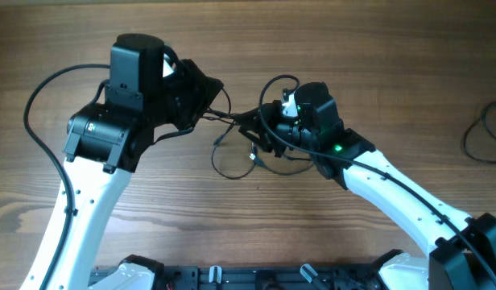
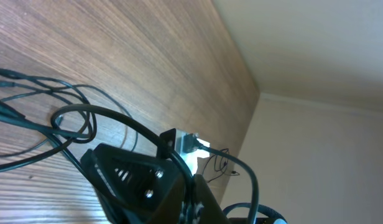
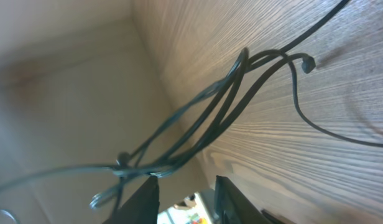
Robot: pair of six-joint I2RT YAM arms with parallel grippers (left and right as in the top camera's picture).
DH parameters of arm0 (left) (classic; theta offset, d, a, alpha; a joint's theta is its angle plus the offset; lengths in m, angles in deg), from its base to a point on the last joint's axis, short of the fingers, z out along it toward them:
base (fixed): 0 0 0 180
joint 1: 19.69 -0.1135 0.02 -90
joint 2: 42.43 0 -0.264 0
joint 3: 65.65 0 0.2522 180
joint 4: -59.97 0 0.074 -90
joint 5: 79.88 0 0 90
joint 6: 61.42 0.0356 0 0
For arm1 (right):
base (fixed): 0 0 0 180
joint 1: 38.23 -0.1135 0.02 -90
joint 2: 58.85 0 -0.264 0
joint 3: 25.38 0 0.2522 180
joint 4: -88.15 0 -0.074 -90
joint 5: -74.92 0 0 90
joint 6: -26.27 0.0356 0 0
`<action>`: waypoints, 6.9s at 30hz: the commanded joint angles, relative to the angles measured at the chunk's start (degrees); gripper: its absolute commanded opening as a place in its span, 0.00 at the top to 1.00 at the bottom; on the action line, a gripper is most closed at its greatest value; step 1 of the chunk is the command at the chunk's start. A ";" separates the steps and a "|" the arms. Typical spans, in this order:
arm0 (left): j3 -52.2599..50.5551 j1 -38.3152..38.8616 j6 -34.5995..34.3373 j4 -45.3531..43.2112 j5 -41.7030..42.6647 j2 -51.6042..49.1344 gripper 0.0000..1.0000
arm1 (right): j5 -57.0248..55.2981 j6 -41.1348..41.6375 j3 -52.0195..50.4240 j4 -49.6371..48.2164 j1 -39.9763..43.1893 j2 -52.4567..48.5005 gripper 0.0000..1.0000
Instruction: Untangle cables
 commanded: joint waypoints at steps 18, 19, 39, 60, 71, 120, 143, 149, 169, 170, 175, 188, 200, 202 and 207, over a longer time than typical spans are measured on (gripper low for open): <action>0.39 0.50 -7.48 0.00 2.86 0.57 0.96 | -6.62 11.74 0.28 0.07 -2.03 -0.17 0.77; 0.42 0.52 -7.50 0.00 2.89 0.57 0.96 | -6.99 12.41 0.28 0.07 -2.36 -0.17 0.77; 0.42 3.50 -10.64 -1.14 2.86 0.59 0.96 | -23.17 8.55 0.28 15.15 -3.39 -0.22 0.96; -1.33 1.51 2.69 23.52 -29.44 -14.03 0.44 | -24.76 -35.58 0.28 37.90 15.32 -0.17 0.77; -1.36 0.92 14.03 21.66 -21.86 -16.94 0.30 | -25.42 -35.69 0.28 37.48 15.32 -0.20 0.57; -5.16 12.59 -4.83 6.54 -14.97 -42.95 0.96 | -26.73 -35.74 0.28 37.99 15.32 -0.20 0.53; 7.13 8.59 39.80 15.47 0.76 -14.16 0.96 | 10.29 -55.76 0.28 14.25 15.26 -0.20 0.43; 7.13 8.59 46.21 16.74 2.80 -13.84 0.96 | 11.06 -72.04 0.28 8.90 15.26 -0.20 0.34; 7.13 8.48 73.33 18.23 6.12 -13.81 0.96 | 19.78 -90.01 0.28 1.73 15.21 2.01 0.14; 7.13 8.48 73.29 18.21 6.40 -13.81 0.96 | 19.82 -89.94 0.28 1.73 15.19 1.64 0.13; 7.13 8.48 73.26 17.92 7.74 -13.77 0.96 | 19.85 -90.23 0.28 1.75 13.20 -0.66 0.13; 7.13 -1.33 67.21 17.77 5.29 -8.70 0.96 | 1.49 -92.43 0.28 18.05 17.86 -1.03 0.96; 7.13 -26.25 54.71 16.28 9.57 -6.29 0.96 | 3.41 -89.55 0.28 29.64 39.36 0.33 0.96; 7.10 -25.70 54.73 16.24 12.94 -6.45 0.96 | 7.63 -89.81 0.28 29.62 38.75 0.33 0.96; 7.10 -19.82 55.17 15.74 15.69 -8.09 0.76 | 29.83 -100.78 0.28 28.55 37.75 0.39 0.96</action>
